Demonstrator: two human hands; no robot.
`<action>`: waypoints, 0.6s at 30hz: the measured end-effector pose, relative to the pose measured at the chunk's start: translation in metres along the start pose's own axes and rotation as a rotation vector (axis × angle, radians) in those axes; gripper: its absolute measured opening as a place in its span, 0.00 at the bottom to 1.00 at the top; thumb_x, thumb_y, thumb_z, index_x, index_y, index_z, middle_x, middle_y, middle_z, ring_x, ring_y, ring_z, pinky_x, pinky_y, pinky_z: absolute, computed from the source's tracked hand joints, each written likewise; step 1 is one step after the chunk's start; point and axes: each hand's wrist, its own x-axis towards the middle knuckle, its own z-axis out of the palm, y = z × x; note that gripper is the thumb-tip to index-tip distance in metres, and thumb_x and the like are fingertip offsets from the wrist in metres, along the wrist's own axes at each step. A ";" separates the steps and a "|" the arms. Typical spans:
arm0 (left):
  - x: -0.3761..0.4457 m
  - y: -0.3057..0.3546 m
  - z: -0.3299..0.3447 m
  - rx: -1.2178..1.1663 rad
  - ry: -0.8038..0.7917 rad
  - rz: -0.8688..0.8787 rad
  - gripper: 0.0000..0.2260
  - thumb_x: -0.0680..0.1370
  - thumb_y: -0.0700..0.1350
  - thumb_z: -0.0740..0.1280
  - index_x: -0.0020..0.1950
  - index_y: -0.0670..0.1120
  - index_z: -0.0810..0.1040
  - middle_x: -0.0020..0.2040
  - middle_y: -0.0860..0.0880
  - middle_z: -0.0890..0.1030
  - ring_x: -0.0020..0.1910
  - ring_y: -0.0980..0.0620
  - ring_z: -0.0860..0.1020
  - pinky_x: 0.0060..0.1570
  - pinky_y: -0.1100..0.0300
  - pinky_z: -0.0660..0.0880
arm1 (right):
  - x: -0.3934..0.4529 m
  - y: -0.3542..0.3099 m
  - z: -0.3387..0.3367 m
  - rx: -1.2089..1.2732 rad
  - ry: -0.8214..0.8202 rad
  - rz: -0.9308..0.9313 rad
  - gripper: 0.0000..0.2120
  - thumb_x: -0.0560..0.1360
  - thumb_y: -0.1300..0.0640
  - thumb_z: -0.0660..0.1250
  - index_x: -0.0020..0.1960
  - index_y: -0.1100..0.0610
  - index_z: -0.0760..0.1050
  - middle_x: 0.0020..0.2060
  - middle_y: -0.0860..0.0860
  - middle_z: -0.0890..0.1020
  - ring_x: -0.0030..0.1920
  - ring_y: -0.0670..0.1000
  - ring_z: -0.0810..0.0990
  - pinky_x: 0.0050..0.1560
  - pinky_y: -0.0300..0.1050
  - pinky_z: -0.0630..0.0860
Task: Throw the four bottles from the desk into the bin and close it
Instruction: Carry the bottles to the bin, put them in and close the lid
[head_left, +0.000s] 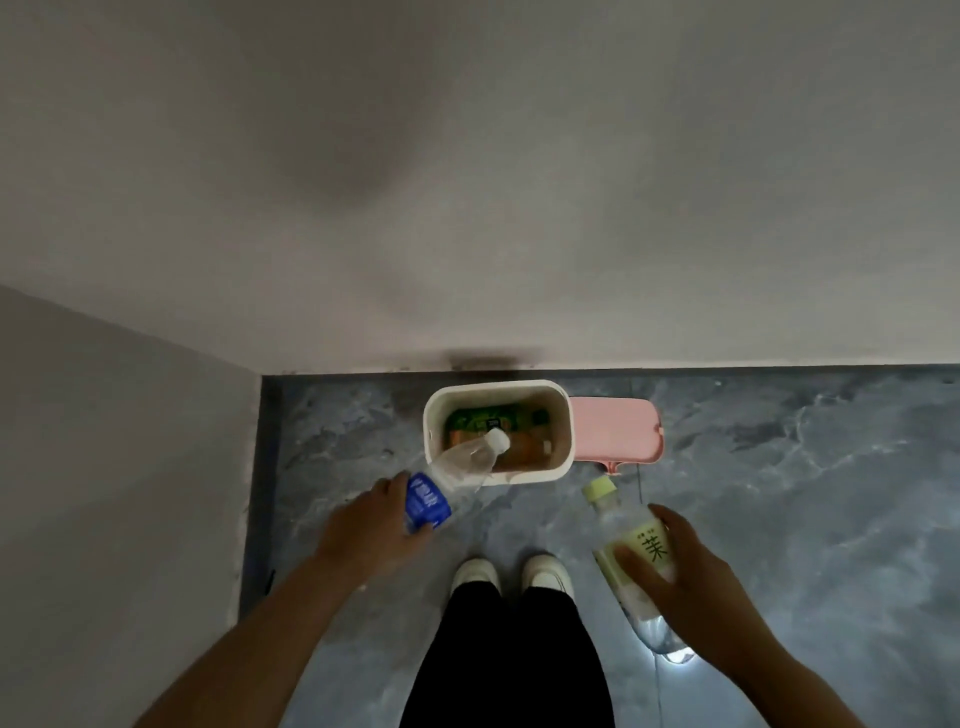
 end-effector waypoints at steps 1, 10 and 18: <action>0.021 0.006 0.002 0.073 0.019 0.032 0.33 0.72 0.59 0.62 0.72 0.47 0.56 0.67 0.45 0.71 0.62 0.44 0.74 0.59 0.50 0.73 | 0.014 0.003 0.004 -0.010 -0.004 -0.018 0.31 0.71 0.42 0.66 0.70 0.49 0.61 0.48 0.47 0.75 0.44 0.49 0.75 0.45 0.40 0.68; 0.185 0.049 0.060 0.532 0.109 0.316 0.32 0.73 0.55 0.66 0.72 0.46 0.57 0.66 0.41 0.71 0.60 0.42 0.73 0.59 0.47 0.72 | 0.123 0.045 0.058 -0.109 -0.104 -0.128 0.36 0.68 0.37 0.66 0.70 0.42 0.55 0.52 0.42 0.70 0.46 0.42 0.73 0.42 0.31 0.69; 0.241 0.049 0.102 0.645 0.255 0.372 0.31 0.72 0.50 0.69 0.71 0.44 0.60 0.68 0.41 0.69 0.67 0.40 0.68 0.69 0.44 0.64 | 0.164 0.041 0.078 -0.261 -0.147 -0.246 0.39 0.63 0.29 0.62 0.68 0.36 0.50 0.51 0.37 0.64 0.45 0.38 0.70 0.35 0.27 0.65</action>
